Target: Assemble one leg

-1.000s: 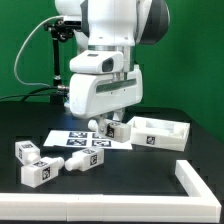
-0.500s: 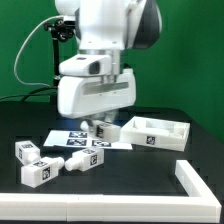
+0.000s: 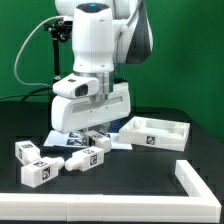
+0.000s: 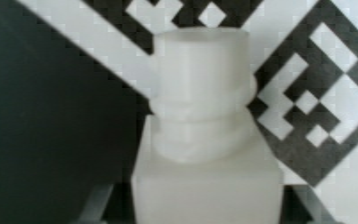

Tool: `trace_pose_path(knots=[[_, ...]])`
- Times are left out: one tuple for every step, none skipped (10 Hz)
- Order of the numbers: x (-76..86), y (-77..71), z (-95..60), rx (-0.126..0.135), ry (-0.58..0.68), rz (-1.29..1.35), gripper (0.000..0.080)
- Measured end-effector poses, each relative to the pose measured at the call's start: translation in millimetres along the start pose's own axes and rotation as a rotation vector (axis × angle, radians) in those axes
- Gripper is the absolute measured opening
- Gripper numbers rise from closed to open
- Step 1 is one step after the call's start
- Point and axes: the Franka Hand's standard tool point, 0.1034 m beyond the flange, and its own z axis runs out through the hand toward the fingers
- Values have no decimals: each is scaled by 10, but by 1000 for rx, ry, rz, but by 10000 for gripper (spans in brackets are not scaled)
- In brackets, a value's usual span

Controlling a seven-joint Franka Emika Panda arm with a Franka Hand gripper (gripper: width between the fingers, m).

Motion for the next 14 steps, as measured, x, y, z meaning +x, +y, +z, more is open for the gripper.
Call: trace_pose_path(knots=[[7,7,-12,-1,1,0,284],[2,3,-4,0,0,0,340],[0,1,-2,1,-1,0,523],[0,1,-1,1,-1,0,523],[0,1,0,1,-1,0,627],[2,4,-7,0,0,1,643],[44,-11,-111,22,-22,102,643],[200,23,-295,30,-30,201,648],[374,87,-377,39,-37,317,648],[512,157,-418,48,-42,368,649],[542,187,-421,46,-34,371,649],[523,171,-408,49,-38,369,649],[527,173,-409,48,-38,369,649],[526,173,-407,49,-38,369,649]])
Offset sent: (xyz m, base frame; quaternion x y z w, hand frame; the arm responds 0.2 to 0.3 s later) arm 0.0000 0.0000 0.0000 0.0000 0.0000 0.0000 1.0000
